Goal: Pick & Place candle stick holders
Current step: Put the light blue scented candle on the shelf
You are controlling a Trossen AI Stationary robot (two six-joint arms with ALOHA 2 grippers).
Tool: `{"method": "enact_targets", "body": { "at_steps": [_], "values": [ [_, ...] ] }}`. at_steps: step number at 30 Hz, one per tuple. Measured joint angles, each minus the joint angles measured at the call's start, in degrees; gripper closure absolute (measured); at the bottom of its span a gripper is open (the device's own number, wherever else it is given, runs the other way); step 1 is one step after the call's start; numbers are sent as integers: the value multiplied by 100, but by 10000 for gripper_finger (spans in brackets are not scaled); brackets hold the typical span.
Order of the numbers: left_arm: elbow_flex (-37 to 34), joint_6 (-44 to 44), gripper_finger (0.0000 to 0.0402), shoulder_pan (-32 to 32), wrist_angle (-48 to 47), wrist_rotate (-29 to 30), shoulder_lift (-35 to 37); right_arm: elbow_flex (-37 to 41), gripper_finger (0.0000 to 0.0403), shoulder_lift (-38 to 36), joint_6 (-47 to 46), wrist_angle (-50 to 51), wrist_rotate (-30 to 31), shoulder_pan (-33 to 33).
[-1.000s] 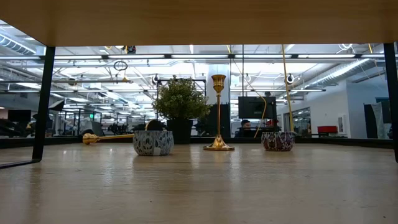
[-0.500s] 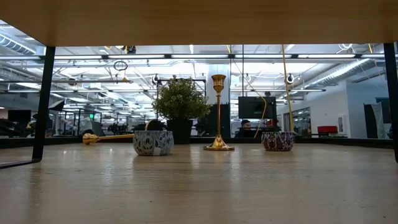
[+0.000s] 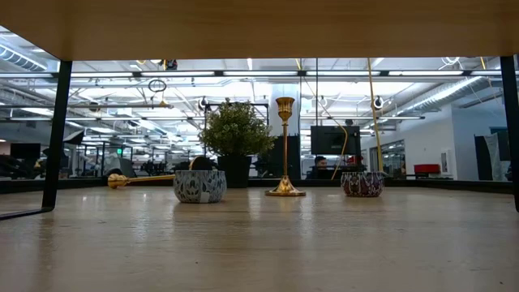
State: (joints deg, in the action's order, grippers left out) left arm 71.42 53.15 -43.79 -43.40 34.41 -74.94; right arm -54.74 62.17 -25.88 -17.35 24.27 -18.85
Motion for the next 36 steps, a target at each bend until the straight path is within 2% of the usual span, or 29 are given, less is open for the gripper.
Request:
{"method": "enact_targets", "body": {
  "at_steps": [5,10,20,23,28,31,36],
  "values": [
    [2,172,110,-205,49,383,253,0,403,0,0,5,0,0],
    [4,595,110,-358,-499,135,300,0,403,0,2,5,0,0],
    [4,3310,110,-354,-2532,-108,298,0,403,0,-176,3,0,0],
    [4,4146,110,-280,-3075,286,298,0,403,0,-172,5,-2,2],
    [3,5368,110,-135,-3720,1337,298,0,403,0,-205,7,-16,73],
    [4,5607,110,75,-3963,1657,298,0,403,0,-213,10,-24,152],
    [4,5500,110,594,-4184,1714,298,0,401,0,-198,203,-40,430]
  ]
}}
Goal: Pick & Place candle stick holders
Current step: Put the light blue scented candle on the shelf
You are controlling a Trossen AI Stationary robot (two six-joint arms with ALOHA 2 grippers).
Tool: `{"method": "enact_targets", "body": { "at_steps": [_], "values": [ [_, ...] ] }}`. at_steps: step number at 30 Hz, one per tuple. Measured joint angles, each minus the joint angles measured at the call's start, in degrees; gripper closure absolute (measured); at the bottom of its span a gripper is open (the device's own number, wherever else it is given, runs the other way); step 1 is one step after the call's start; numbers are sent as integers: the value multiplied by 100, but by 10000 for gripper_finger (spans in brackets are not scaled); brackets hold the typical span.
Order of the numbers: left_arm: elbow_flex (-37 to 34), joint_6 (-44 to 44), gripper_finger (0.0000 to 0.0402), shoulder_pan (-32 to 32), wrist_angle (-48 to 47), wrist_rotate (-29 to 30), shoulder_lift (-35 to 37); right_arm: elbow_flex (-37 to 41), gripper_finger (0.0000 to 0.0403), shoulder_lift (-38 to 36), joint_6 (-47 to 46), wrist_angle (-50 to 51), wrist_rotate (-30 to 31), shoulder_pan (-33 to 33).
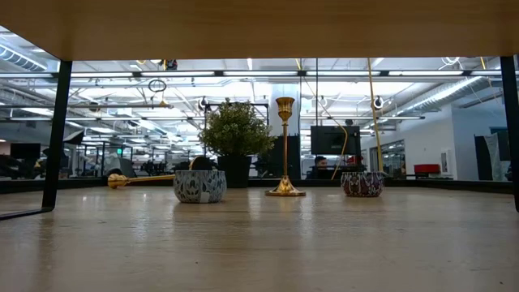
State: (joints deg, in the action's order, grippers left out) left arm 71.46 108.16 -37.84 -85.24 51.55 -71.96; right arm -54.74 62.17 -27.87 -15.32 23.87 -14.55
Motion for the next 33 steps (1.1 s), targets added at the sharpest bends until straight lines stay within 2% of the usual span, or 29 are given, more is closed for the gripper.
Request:
{"method": "enact_targets", "body": {
  "at_steps": [6,12,16,21,27,33],
  "values": [
    [-1,-116,110,645,-16,-5,0,0,391,0,-324,413,-126,647],
    [-1,-40,110,1206,7,-165,0,0,390,0,-447,534,-2044,1610],
    [-2,-192,110,1452,196,-254,-2,0,387,0,-328,917,-2609,2106],
    [-2,-802,110,1749,476,-251,-4,0,369,0,66,1795,-3356,2575],
    [-2,-1272,110,1999,588,-303,-4,0,315,0,812,2912,-3455,2860],
    [-2,-1407,110,2141,584,-335,-4,0,247,0,1009,3931,-3436,3026]
  ]
}}
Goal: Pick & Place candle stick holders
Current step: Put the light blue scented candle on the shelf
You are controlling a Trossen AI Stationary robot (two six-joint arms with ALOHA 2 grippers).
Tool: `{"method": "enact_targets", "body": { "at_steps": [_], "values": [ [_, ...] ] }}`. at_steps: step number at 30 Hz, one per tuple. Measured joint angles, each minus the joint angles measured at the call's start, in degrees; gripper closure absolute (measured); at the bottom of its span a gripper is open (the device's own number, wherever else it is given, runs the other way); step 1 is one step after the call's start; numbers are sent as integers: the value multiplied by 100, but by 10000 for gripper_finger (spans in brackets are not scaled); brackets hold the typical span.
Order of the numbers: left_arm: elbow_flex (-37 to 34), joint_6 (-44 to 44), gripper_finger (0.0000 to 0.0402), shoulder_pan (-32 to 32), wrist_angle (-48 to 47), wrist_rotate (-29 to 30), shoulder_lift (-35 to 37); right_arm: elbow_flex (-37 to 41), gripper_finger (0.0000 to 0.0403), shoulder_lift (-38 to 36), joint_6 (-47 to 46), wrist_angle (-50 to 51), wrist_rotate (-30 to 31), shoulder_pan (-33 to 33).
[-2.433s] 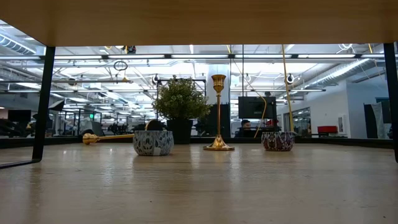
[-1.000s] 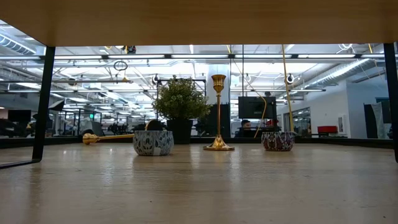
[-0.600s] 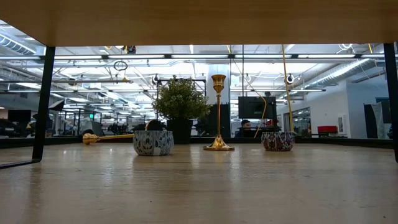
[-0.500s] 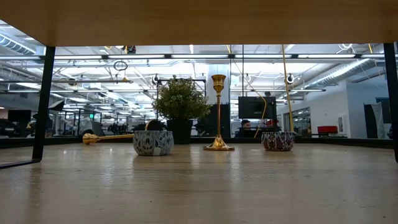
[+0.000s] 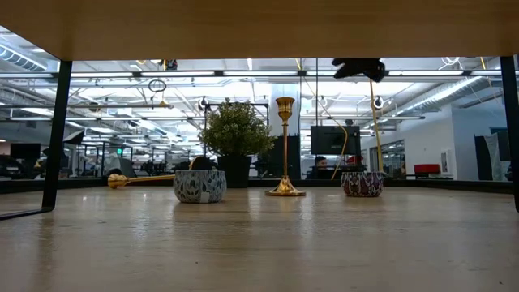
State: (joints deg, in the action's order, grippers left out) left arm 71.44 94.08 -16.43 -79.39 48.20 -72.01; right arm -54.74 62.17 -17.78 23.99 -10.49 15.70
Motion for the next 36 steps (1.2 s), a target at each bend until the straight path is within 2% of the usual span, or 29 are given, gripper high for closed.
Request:
{"method": "enact_targets", "body": {
  "at_steps": [6,13,21,25,30,33,36],
  "values": [
    [0,-434,110,312,50,-641,0,0,207,0,-50,152,19,125],
    [0,-2261,110,1050,806,-1916,0,0,198,0,-98,147,29,127],
    [0,-2839,110,1581,1137,-2321,0,0,196,109,-414,921,168,125],
    [-3,-3106,110,1723,1312,-2585,-120,0,196,246,-1465,1243,128,125],
    [-5,-3143,110,1729,1370,-2627,-343,0,197,459,-2550,1245,-411,99],
    [-7,-3240,110,1701,1481,-2781,-542,0,188,645,-2614,1230,-479,-6],
    [-7,-3700,110,1690,1665,-3196,-741,0,177,806,-2481,1234,-480,-124]
  ]
}}
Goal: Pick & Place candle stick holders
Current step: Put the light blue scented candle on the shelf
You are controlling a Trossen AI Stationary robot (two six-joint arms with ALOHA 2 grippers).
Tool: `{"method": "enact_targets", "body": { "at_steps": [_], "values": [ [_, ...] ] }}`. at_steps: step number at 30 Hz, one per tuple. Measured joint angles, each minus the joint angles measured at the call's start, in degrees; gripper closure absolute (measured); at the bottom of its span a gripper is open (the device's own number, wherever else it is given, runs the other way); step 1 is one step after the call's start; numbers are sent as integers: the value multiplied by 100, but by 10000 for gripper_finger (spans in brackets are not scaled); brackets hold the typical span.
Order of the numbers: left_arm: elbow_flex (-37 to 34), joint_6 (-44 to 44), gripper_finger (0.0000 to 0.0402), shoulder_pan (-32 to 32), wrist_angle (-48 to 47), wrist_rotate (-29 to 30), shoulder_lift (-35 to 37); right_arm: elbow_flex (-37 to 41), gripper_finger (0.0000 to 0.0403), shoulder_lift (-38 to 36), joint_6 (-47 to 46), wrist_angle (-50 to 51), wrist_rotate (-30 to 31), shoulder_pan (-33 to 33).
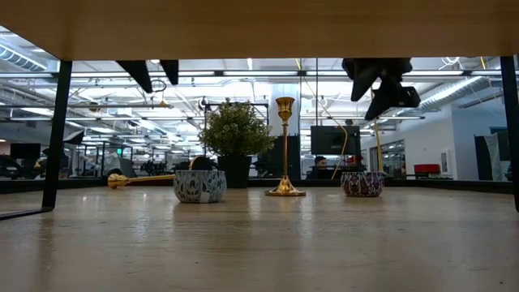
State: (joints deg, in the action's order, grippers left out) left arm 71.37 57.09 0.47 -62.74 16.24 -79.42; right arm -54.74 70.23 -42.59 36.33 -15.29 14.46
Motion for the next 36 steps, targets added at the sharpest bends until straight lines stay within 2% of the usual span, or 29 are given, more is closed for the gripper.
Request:
{"method": "enact_targets", "body": {
  "at_steps": [9,12,17,20,28,36],
  "values": [
    [0,-2129,110,153,1014,-1962,-719,0,168,120,104,-163,7,-118],
    [0,-2815,110,220,1247,-2387,-912,0,167,118,126,-181,10,-118],
    [2,-4715,110,159,1319,-2465,-1068,0,167,118,166,-222,27,-118],
    [4,-5518,110,76,1393,-2454,-1062,0,167,118,151,-228,38,-118],
    [9,-6414,110,15,1750,-2301,-1174,0,167,118,-20,-240,63,-118],
    [9,-6893,110,9,1672,-2580,-1882,0,167,118,-151,-350,183,-118]
  ]
}}
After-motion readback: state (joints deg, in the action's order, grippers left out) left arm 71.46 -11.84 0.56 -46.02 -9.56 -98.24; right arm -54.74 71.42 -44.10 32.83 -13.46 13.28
